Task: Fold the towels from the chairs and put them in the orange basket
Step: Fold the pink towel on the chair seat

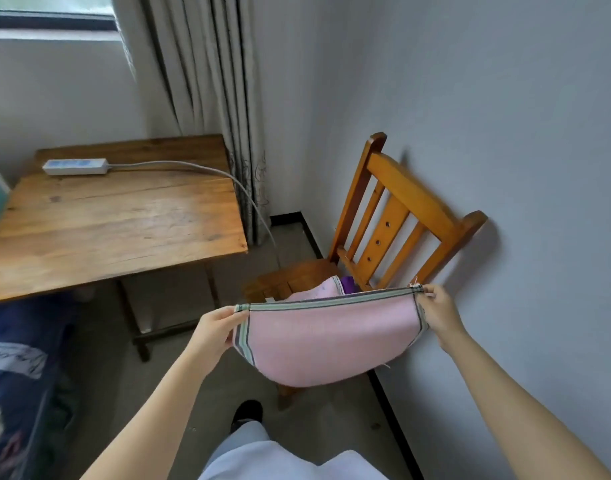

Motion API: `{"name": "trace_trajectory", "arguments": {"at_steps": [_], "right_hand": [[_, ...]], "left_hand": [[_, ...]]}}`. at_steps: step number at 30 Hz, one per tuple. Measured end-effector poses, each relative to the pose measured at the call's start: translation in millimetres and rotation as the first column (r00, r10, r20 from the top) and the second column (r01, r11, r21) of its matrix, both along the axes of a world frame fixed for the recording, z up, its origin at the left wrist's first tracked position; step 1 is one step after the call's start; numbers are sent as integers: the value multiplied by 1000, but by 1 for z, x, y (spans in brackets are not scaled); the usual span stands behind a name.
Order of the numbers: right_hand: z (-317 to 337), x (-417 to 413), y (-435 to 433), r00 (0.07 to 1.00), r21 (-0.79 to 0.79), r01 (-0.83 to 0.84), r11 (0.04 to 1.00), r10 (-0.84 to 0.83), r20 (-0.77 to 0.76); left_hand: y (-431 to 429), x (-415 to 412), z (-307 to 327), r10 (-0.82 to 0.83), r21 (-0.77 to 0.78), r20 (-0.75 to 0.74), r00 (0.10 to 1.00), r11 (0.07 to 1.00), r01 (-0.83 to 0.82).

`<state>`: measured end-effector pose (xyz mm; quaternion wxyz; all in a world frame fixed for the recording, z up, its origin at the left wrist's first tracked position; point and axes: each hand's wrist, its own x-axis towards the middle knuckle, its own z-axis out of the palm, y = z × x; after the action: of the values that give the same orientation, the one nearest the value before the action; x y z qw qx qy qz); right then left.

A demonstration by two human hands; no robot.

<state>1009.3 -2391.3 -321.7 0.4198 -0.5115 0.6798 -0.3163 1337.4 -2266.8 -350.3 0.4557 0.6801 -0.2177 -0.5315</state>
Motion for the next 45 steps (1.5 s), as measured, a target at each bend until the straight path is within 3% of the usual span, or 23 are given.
{"name": "trace_trajectory", "arguments": {"at_steps": [6, 15, 25, 32, 37, 45], "right_hand": [[-36, -1, 17, 999, 127, -6, 992, 12, -46], [-58, 19, -7, 998, 173, -2, 985, 14, -69], [-68, 64, -80, 979, 207, 37, 978, 6, -203], [-72, 94, -117, 943, 226, 73, 971, 6, -332], [-71, 114, -140, 941, 203, 43, 978, 29, -337], [-130, 115, -163, 897, 309, -35, 950, 166, -410]], "left_hand": [[12, -6, -41, 11, 134, -10, 1000, 991, -9], [0, 6, -71, 151, 220, -83, 985, 967, -130], [-74, 46, -103, 186, 321, -157, 970, 939, -128], [-124, 68, -121, 195, 362, -139, 971, 922, -134], [-149, 85, -129, 230, 355, -104, 968, 917, -180], [-143, 79, -152, 278, 441, -48, 959, 868, -229]]}}
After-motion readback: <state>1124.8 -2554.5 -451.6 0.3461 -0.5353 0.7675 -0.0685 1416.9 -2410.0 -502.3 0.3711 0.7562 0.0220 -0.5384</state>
